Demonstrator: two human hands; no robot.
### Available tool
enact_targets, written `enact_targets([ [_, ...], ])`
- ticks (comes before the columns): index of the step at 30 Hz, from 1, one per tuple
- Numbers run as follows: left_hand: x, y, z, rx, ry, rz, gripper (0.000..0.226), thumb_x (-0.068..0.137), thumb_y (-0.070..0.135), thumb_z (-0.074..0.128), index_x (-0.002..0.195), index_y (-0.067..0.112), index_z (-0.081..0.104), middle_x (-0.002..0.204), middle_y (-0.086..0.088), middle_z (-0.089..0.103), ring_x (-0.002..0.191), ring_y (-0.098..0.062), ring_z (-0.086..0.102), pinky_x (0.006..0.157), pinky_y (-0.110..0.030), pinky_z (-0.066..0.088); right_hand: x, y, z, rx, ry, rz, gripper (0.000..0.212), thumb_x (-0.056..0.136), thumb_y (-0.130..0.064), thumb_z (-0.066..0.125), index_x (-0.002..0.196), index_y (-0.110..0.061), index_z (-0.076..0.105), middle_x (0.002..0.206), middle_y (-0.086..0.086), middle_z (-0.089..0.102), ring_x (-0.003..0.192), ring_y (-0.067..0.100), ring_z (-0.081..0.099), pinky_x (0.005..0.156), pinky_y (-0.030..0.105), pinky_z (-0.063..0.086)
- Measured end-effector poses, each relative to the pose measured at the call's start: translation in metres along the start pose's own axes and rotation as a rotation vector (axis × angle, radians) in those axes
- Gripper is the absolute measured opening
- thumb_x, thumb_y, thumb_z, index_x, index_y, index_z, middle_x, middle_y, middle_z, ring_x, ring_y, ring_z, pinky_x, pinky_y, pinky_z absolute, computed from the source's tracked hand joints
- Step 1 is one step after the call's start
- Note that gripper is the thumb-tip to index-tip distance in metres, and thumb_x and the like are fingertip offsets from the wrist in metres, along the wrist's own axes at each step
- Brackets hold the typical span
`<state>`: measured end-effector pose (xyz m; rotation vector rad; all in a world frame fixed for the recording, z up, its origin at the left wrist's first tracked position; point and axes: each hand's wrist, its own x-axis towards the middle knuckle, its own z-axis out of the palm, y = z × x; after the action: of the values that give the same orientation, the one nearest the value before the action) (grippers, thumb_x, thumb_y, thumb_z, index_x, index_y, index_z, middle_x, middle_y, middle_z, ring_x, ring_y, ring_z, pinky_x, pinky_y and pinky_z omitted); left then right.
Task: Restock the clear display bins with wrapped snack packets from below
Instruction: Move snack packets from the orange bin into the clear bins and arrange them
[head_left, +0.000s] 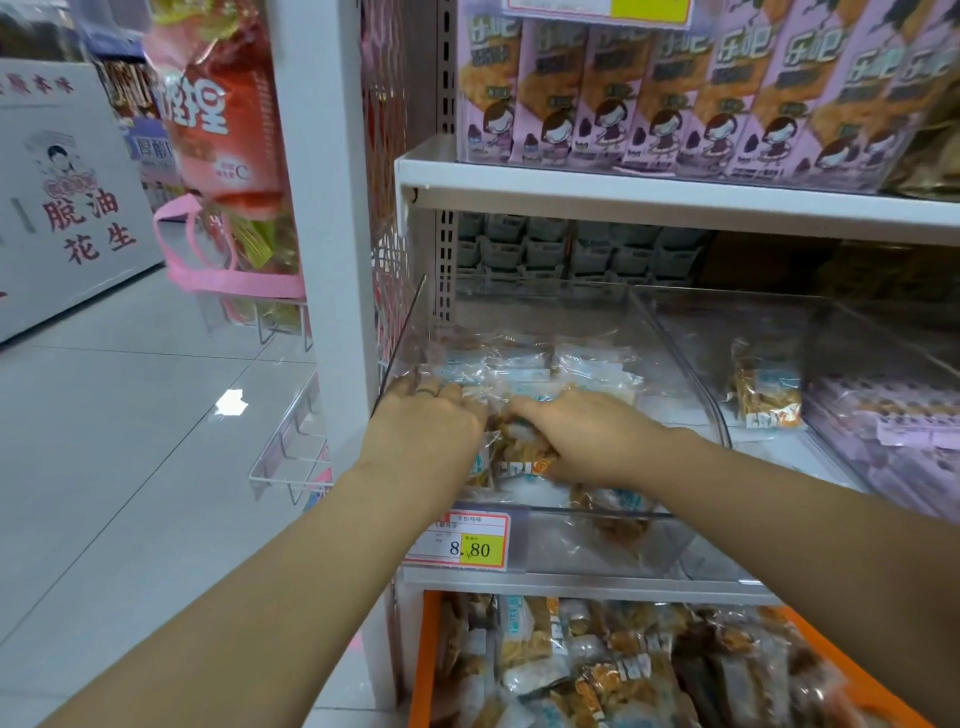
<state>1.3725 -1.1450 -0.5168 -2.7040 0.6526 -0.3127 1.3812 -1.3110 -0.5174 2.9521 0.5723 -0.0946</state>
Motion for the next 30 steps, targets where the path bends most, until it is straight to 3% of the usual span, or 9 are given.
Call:
enact_targets([
  [4,0.000,0.000,0.001,0.021,0.005,0.004,0.053,0.090,0.017,0.052,0.140,0.018,0.037,0.136,-0.009,0.048,0.128,-0.027,0.043,0.111,-0.039,0.025,0.008,0.003,0.008,0.088,-0.015,0.019,0.063,0.082,-0.004,0.063,0.133,-0.023,0.031,0.077,0.006,0.056,0.071,0.022,0.055,0.059,0.038,0.046],
  [8,0.002,0.000,0.001,0.024,0.006,0.007,0.053,0.089,0.018,0.054,0.139,0.018,0.037,0.136,-0.009,0.048,0.127,-0.027,0.044,0.111,-0.039,0.025,0.010,0.011,0.015,0.142,-0.077,0.010,0.077,0.084,-0.004,0.058,0.144,-0.031,0.017,0.096,0.010,0.064,0.085,0.027,0.063,0.074,0.046,0.055],
  [10,0.002,0.000,0.001,0.020,0.008,0.008,0.054,0.089,0.018,0.055,0.139,0.019,0.037,0.136,-0.008,0.048,0.127,-0.027,0.044,0.111,-0.039,0.025,0.008,0.012,0.011,0.187,-0.085,-0.002,0.075,0.085,-0.005,0.056,0.146,-0.031,0.019,0.108,0.010,0.064,0.092,0.026,0.063,0.081,0.046,0.054],
  [13,0.002,-0.001,0.002,-0.004,0.016,0.003,0.053,0.087,0.017,0.057,0.137,0.022,0.041,0.134,-0.006,0.050,0.125,-0.025,0.046,0.109,-0.037,0.028,-0.007,0.017,-0.015,0.313,-0.037,0.007,0.058,0.088,-0.015,0.061,0.140,-0.026,0.038,0.119,0.000,0.060,0.099,0.015,0.059,0.088,0.031,0.050],
  [17,0.004,-0.003,0.000,-0.078,0.030,-0.011,0.051,0.086,0.016,0.059,0.134,0.025,0.045,0.129,-0.003,0.053,0.120,-0.024,0.050,0.104,-0.037,0.034,-0.048,0.027,-0.046,-0.041,-0.006,0.083,0.031,0.082,-0.039,0.065,0.109,-0.029,0.052,0.091,-0.012,0.057,0.084,0.013,0.050,0.074,0.026,0.033],
  [21,0.006,0.001,-0.004,-0.104,0.046,-0.002,0.047,0.089,0.021,0.057,0.134,0.024,0.044,0.131,-0.001,0.052,0.122,-0.025,0.049,0.105,-0.038,0.035,-0.056,0.022,-0.034,-0.318,-0.133,0.112,0.057,0.077,-0.054,0.064,0.120,-0.023,0.044,0.106,-0.004,0.062,0.097,0.019,0.057,0.096,0.038,0.029],
  [26,0.004,0.003,0.000,-0.150,0.032,-0.007,0.048,0.091,0.022,0.053,0.136,0.030,0.042,0.135,0.002,0.049,0.126,-0.021,0.045,0.109,-0.038,0.028,-0.040,0.022,-0.018,-0.339,-0.145,0.127,0.085,0.080,-0.032,0.068,0.146,-0.018,0.018,0.114,0.003,0.058,0.100,0.025,0.058,0.098,0.041,0.036],
  [28,0.003,0.001,0.003,-0.180,0.026,-0.009,0.049,0.090,0.021,0.054,0.136,0.033,0.041,0.134,0.002,0.049,0.123,-0.022,0.047,0.106,-0.039,0.032,-0.037,0.020,-0.014,-0.292,-0.155,0.092,0.071,0.082,-0.010,0.064,0.141,-0.014,0.025,0.117,0.010,0.051,0.097,0.030,0.056,0.089,0.039,0.043],
  [30,0.003,0.000,0.004,-0.185,0.027,-0.006,0.051,0.089,0.019,0.056,0.135,0.033,0.042,0.133,0.002,0.050,0.122,-0.022,0.049,0.104,-0.040,0.036,-0.036,0.020,-0.015,-0.274,-0.116,0.056,0.061,0.081,0.004,0.055,0.135,-0.013,0.032,0.119,0.013,0.046,0.095,0.032,0.054,0.089,0.039,0.044],
])
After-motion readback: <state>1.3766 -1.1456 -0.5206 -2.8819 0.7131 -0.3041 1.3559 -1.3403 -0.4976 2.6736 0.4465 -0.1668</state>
